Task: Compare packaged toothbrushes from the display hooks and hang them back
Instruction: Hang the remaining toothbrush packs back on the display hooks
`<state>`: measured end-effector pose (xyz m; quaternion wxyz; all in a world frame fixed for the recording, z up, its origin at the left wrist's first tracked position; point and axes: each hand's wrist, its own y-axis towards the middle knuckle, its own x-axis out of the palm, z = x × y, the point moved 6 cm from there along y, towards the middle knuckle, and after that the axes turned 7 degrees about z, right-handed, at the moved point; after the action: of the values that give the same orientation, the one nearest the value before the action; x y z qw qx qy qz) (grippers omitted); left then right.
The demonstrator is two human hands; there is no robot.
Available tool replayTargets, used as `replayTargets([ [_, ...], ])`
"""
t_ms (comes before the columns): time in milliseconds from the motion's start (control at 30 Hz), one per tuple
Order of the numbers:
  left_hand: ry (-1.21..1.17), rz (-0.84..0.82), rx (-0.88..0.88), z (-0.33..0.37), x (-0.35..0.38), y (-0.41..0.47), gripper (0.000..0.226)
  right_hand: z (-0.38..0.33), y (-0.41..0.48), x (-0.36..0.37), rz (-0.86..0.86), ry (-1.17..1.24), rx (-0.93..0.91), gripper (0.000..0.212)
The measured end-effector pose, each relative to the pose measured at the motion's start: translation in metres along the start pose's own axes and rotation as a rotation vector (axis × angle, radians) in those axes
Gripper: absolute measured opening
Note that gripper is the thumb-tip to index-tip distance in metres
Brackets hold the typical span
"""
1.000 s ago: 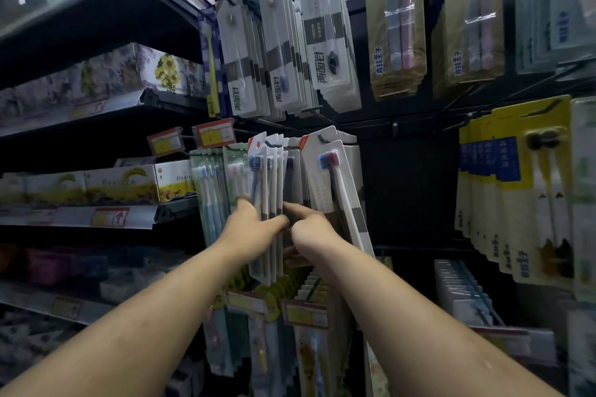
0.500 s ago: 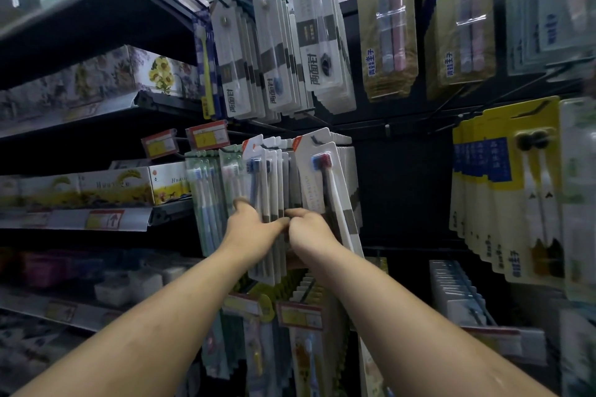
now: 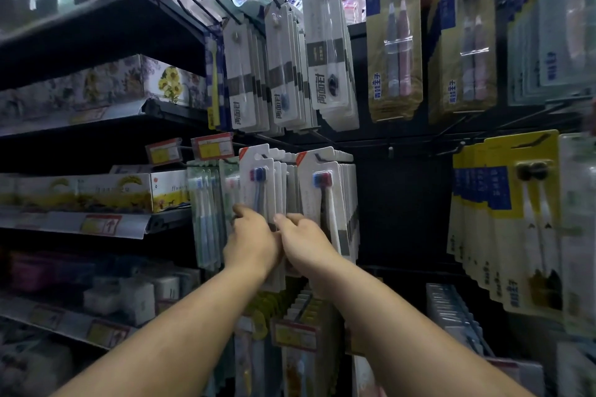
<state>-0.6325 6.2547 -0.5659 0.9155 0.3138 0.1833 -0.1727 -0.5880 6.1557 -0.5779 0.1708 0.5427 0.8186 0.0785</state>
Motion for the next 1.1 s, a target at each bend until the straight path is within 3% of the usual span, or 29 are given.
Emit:
replayTargets([
  [67, 0.101, 0.036, 0.042, 0.001, -0.005, 0.0, 0.054, -0.002, -0.002, 0.001, -0.018, -0.007, 0.007, 0.036],
  [167, 0.294, 0.068, 0.13, 0.0, -0.006, -0.001, 0.067, -0.004, -0.003, 0.004, -0.033, -0.023, 0.0, 0.034],
  [333, 0.368, 0.086, 0.143, 0.0, -0.011, 0.005, 0.064, -0.006, -0.002, 0.01, -0.001, -0.089, -0.056, 0.057],
  [567, 0.529, 0.072, 0.222, 0.003, -0.008, -0.005, 0.076, -0.004, 0.002, 0.003, 0.079, -0.156, -0.069, 0.048],
  [1100, -0.037, -0.085, 0.023, -0.007, -0.008, -0.008, 0.068, -0.001, 0.0, 0.004, 0.089, -0.228, -0.059, 0.067],
])
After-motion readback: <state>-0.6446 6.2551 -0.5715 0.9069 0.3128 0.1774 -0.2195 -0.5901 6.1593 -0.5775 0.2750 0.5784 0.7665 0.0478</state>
